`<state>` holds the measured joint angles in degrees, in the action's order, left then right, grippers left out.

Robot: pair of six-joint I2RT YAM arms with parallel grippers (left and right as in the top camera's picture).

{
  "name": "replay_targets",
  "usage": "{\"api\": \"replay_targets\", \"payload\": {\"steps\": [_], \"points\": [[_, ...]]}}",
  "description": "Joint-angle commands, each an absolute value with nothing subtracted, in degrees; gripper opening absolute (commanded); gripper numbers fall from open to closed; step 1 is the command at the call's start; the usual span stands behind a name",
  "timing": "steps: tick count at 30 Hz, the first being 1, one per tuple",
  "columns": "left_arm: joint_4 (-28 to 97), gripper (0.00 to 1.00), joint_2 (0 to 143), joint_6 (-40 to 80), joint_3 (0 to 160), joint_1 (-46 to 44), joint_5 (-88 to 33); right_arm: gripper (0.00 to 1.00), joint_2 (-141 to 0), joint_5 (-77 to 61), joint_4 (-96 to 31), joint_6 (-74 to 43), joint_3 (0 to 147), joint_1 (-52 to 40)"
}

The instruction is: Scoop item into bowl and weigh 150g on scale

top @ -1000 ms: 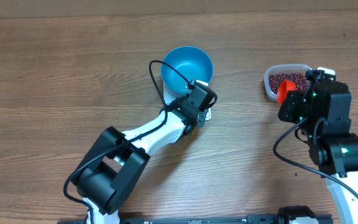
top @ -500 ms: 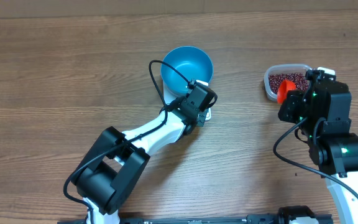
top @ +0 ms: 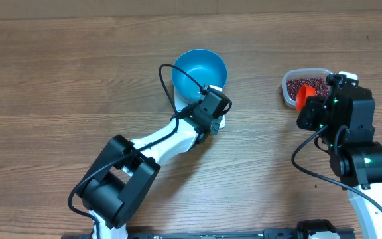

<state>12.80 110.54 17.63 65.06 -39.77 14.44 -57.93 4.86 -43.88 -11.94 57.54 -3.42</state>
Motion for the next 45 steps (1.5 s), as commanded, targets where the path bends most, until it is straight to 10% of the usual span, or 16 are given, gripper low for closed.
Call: {"api": "replay_targets", "payload": {"steps": [1,45], "points": [[12.8,0.04,111.8,17.8,64.9,-39.8,15.4,0.04,-57.6,4.9,-43.3,-11.7,59.7,-3.2],[16.3,0.04,113.1,18.3,64.9,-39.8,11.9,0.04,-57.6,4.8,-43.3,-11.7,59.7,-3.2]]}}
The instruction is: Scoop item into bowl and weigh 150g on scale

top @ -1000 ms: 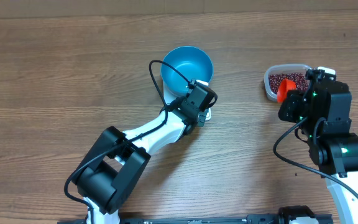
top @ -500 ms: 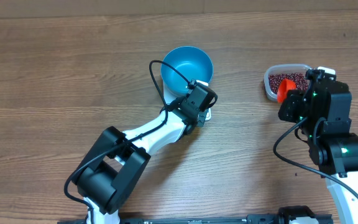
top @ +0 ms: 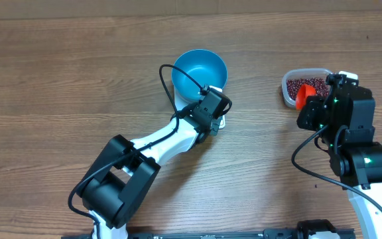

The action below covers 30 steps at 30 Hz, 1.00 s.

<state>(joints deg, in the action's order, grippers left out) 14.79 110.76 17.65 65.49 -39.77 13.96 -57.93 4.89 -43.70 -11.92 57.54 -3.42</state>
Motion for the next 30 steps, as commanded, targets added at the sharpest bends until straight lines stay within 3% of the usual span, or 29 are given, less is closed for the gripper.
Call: {"api": "replay_targets", "payload": {"steps": [1,16,30], "points": [[16.4,0.04,113.1,18.3,64.9,-39.8,11.9,0.04,-57.6,4.8,-43.3,-11.7,59.7,-3.2],[17.8,0.04,109.3,18.2,65.1,-39.8,12.4,0.04,-57.6,5.0,-43.4,-11.4,59.7,-3.2],[32.0,0.05,91.6,18.2,65.1,-39.8,12.2,0.04,-57.6,5.0,-43.4,-11.5,59.7,-3.2]]}}
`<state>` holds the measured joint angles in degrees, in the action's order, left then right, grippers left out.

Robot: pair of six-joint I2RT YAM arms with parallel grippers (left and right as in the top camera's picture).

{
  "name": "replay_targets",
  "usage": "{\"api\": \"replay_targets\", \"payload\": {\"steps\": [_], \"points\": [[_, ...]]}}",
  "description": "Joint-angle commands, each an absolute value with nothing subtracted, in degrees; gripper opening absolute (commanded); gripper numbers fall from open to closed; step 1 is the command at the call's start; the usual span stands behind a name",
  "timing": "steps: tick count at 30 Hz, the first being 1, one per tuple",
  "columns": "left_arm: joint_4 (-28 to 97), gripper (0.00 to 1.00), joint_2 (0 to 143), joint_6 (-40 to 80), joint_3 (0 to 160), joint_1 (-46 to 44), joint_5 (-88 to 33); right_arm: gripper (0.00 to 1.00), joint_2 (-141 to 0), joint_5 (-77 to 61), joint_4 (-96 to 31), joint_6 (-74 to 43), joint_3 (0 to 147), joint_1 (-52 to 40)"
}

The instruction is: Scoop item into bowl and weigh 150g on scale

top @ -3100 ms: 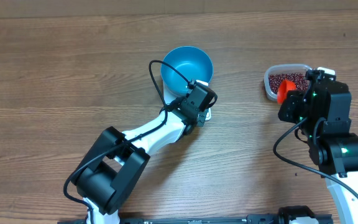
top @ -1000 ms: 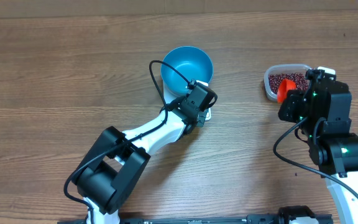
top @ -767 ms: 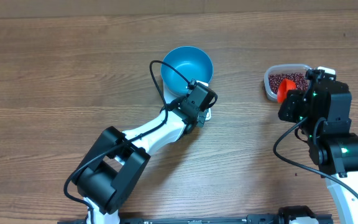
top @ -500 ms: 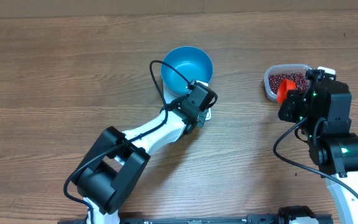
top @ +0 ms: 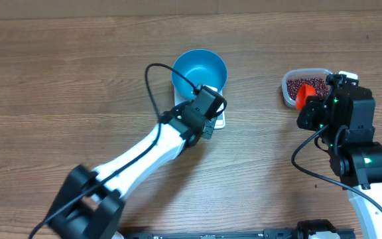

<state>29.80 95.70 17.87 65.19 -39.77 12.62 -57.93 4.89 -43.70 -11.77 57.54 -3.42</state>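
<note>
A blue bowl (top: 200, 68) stands on a white scale (top: 220, 120), of which only a corner shows. My left gripper (top: 208, 101) is at the bowl's near rim, over the scale. Its fingers are hidden under the wrist, so I cannot tell their state. At the right, a clear tub of red beans (top: 306, 81) sits on the table. An orange scoop (top: 302, 96) dips into the tub's near side. My right gripper (top: 308, 105) is shut on the scoop's handle.
The wooden table (top: 78, 79) carries nothing else in view. A black cable (top: 152, 83) loops from the left arm beside the bowl. The left arm's lower links (top: 85, 199) are blurred at the lower left.
The left arm's lower links have swung left and are blurred. Its wrist sits slightly further left by the bowl. The right arm, scoop, tub and bowl have not moved.
At both earlier moments my left gripper rested at the bowl's near rim over the scale, and my right gripper held the scoop in the bean tub. Now only the left arm has shifted left. The bowl looks empty throughout.
</note>
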Motion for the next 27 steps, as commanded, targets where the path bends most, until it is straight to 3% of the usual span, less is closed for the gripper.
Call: {"api": "replay_targets", "payload": {"steps": [1,2,11,27], "points": [[33.3,0.25,90.4,18.2,65.1,-39.8,12.2,0.04,-57.6,5.0,-43.4,-11.5,59.7,-3.2],[34.4,0.99,89.4,18.2,65.1,-39.8,12.2,0.04,-57.6,5.0,-43.4,-11.5,59.7,-3.2],[43.8,1.0,77.2,18.2,65.1,-39.7,12.2,0.04,-57.6,4.8,-43.4,-11.5,59.7,-3.2],[49.6,0.99,62.8,16.7,65.1,-39.7,12.2,0.04,-57.6,4.2,-43.4,-11.5,59.7,-3.2]]}}
